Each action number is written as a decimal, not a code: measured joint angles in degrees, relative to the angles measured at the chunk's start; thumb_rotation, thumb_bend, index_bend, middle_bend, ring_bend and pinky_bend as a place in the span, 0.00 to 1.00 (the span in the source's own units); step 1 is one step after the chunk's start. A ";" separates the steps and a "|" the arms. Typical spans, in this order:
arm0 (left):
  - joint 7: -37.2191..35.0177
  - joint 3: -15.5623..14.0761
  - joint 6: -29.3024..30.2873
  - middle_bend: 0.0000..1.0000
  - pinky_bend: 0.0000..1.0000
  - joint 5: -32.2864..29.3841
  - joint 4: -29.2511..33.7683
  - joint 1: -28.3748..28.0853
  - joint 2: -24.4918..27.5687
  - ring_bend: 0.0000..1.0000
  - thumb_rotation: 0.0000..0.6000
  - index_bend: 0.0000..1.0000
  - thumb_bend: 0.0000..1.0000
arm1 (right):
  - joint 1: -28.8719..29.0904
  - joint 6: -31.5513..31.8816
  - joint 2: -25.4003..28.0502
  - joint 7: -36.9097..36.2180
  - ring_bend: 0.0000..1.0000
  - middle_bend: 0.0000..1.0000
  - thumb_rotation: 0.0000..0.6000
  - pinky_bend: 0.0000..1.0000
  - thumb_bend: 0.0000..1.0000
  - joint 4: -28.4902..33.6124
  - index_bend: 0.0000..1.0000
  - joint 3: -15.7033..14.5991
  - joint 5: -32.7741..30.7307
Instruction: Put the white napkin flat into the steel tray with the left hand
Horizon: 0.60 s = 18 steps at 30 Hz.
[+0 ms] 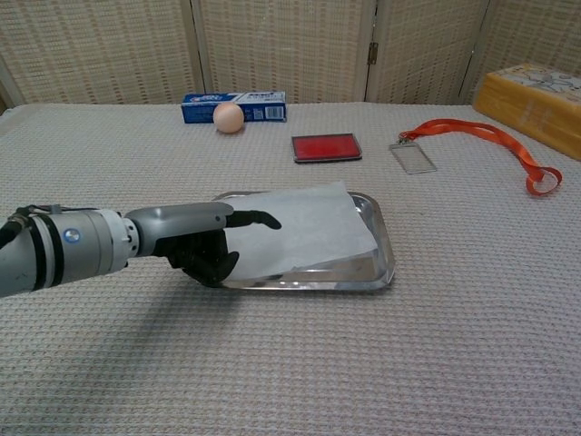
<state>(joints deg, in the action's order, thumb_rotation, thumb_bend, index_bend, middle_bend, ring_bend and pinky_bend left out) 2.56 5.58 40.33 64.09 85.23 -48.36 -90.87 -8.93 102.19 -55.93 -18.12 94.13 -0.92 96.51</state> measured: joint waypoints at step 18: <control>3.34 -1.10 -3.54 1.00 1.00 -3.82 -2.32 -2.32 -1.32 1.00 1.00 0.10 0.84 | -0.63 0.97 0.38 -0.85 0.00 0.00 1.00 0.00 0.31 -0.08 0.00 0.39 -0.62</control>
<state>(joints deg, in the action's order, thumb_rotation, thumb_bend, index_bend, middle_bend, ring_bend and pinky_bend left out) 5.90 4.48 36.79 60.26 82.91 -50.68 -92.19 -9.56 103.15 -55.55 -18.96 94.04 -0.53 95.89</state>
